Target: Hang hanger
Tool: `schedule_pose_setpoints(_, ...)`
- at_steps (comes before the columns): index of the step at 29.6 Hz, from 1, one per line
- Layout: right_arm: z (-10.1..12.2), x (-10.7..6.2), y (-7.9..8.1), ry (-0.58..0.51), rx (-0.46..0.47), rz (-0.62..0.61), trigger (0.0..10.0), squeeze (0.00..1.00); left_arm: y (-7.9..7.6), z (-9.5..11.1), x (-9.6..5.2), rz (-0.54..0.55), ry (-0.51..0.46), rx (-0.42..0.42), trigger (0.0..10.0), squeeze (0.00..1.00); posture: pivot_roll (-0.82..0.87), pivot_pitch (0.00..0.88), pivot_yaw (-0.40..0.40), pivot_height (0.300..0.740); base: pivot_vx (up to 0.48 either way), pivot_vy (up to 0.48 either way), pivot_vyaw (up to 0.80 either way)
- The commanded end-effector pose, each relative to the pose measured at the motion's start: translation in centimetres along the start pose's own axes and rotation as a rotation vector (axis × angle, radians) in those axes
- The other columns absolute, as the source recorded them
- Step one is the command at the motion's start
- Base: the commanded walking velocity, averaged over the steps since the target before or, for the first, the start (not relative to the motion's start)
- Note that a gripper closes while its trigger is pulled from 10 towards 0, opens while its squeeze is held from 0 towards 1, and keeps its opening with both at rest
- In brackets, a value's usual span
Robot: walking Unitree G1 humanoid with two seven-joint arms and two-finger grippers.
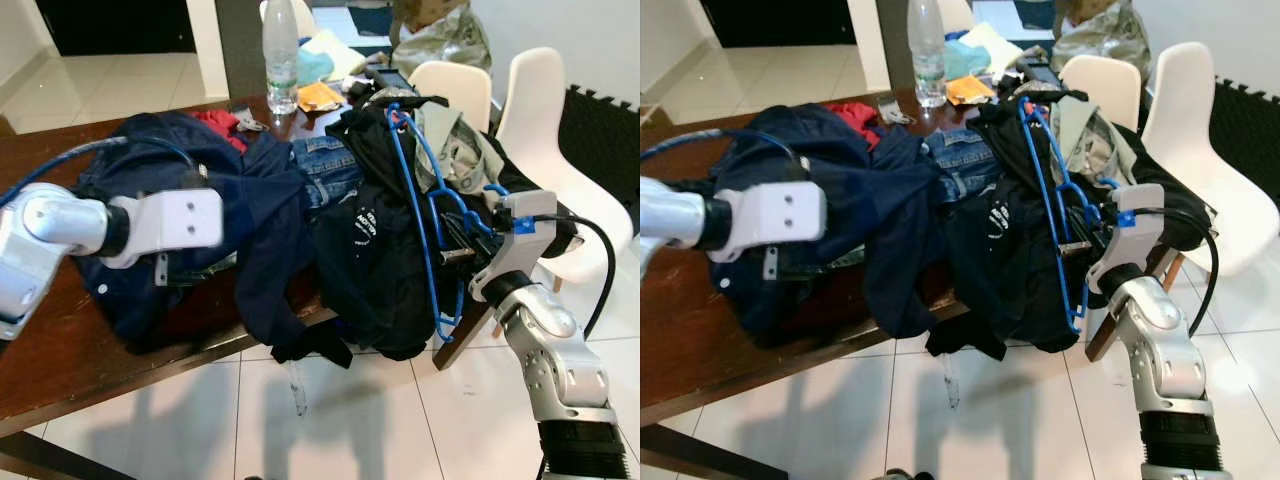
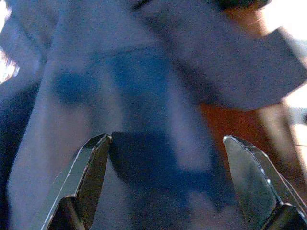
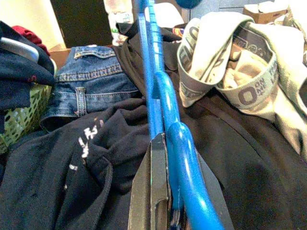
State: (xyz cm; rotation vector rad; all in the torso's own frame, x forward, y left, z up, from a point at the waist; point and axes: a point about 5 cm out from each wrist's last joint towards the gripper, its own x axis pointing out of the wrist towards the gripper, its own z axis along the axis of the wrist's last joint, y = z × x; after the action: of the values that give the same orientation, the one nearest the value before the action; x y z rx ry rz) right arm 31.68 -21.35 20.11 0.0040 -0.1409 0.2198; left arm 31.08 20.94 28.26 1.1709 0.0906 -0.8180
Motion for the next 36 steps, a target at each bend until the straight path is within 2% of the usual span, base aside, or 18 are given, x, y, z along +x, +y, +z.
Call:
schedule_pose_setpoints(1,-0.4,-0.1,-0.1,0.013,-0.004,-0.006,10.0,0.00,-0.1,-2.0,0.0,0.052,0.119,-0.007,10.0,0.00,0.12,0.155,0.021,0.740,0.000,0.000,0.00)
schedule_pose_setpoints(4,-0.4,-0.1,-0.1,0.013,-0.004,-0.006,10.0,0.00,-0.1,-2.0,0.0,0.052,0.119,-0.007,10.0,0.00,0.12,0.155,0.021,0.740,0.000,0.000,0.00)
schedule_pose_setpoints(7,-0.3,-0.1,-0.2,0.014,-0.005,-0.006,10.0,0.00,-0.8,-3.1,0.7,0.085,0.176,-0.028,10.0,0.00,0.12,0.155,0.025,0.740,0.000,0.000,0.00)
schedule_pose_setpoints(8,-0.3,-0.1,-0.1,0.013,-0.004,-0.006,10.0,0.00,-1.4,-3.1,1.7,0.111,0.168,-0.070,10.0,0.00,0.12,0.155,0.027,0.740,0.000,0.000,0.00)
schedule_pose_setpoints(9,-0.3,-0.1,-0.1,0.013,-0.004,-0.006,10.0,0.00,-1.4,-3.1,1.7,0.111,0.168,-0.070,10.0,0.00,0.12,0.155,0.027,0.740,0.000,0.000,0.00)
schedule_pose_setpoints(10,-0.3,-0.2,-0.1,0.012,-0.004,-0.005,10.0,0.00,-2.2,-3.0,2.7,0.123,0.147,-0.114,10.0,0.00,0.11,0.156,0.027,0.740,0.000,0.000,0.00)
schedule_pose_setpoints(13,-0.3,-0.3,0.0,0.012,-0.005,-0.003,10.0,0.00,-3.2,-2.5,4.3,0.142,0.120,-0.173,10.0,0.00,0.10,0.158,0.028,0.740,0.000,0.000,0.00)
schedule_pose_setpoints(14,-0.2,-0.4,-0.1,0.012,-0.007,-0.005,10.0,0.00,-3.3,-2.4,4.6,0.158,0.116,-0.189,4.4,0.00,0.10,0.158,0.028,0.740,0.000,0.000,0.00)
schedule_pose_setpoints(15,-0.2,-0.4,-0.1,0.012,-0.007,-0.005,10.0,0.00,-3.3,-2.4,4.6,0.158,0.116,-0.189,4.4,0.00,0.10,0.158,0.028,0.740,0.000,0.000,0.00)
schedule_pose_setpoints(16,-0.1,-0.4,-0.4,0.011,-0.010,-0.010,10.0,0.00,-3.3,-2.0,5.0,0.169,0.103,-0.208,0.0,0.00,0.10,0.158,0.028,0.740,0.000,0.000,0.00)
schedule_pose_setpoints(27,-0.2,-0.3,-0.2,0.010,-0.008,-0.009,10.0,0.00,-2.5,-1.3,5.0,0.209,0.076,-0.218,0.0,0.00,0.11,0.157,0.030,0.740,0.000,0.000,0.00)
schedule_pose_setpoints(28,-0.2,-0.3,-0.1,0.010,-0.006,-0.007,10.0,0.00,-1.9,-0.4,5.0,0.238,0.016,-0.289,0.0,0.00,0.11,0.156,0.030,0.740,0.000,0.000,0.00)
schedule_pose_setpoints(29,-0.2,-0.3,-0.1,0.010,-0.006,-0.007,10.0,0.00,-1.9,-0.4,5.0,0.238,0.016,-0.289,0.0,0.00,0.11,0.156,0.030,0.740,0.000,0.000,0.00)
schedule_pose_setpoints(30,-0.3,-0.2,0.0,0.010,-0.005,-0.005,10.0,0.00,-0.6,1.5,4.8,0.299,-0.134,-0.444,0.0,0.00,0.11,0.156,0.030,0.740,0.000,0.000,0.00)
schedule_pose_setpoints(33,-0.3,-0.2,0.0,0.010,-0.005,-0.005,10.0,0.00,0.3,2.5,4.5,0.336,-0.207,-0.502,0.0,0.00,0.11,0.153,0.028,0.740,0.000,0.000,0.00)
schedule_pose_setpoints(34,-0.2,-0.2,-0.1,0.009,-0.005,-0.006,10.0,0.00,1.6,3.5,3.9,0.382,-0.291,-0.555,0.0,0.00,0.11,0.153,0.028,0.740,0.000,0.000,0.00)
schedule_pose_setpoints(35,-0.2,-0.2,-0.1,0.009,-0.005,-0.006,10.0,0.00,1.6,3.5,3.9,0.382,-0.291,-0.555,0.0,0.00,0.11,0.153,0.028,0.740,0.000,0.000,0.00)
schedule_pose_setpoints(36,-0.2,-0.2,-0.1,0.009,-0.005,-0.006,10.0,0.00,2.8,4.4,3.3,0.425,-0.370,-0.594,0.0,0.00,0.11,0.153,0.028,0.740,0.000,0.000,0.00)
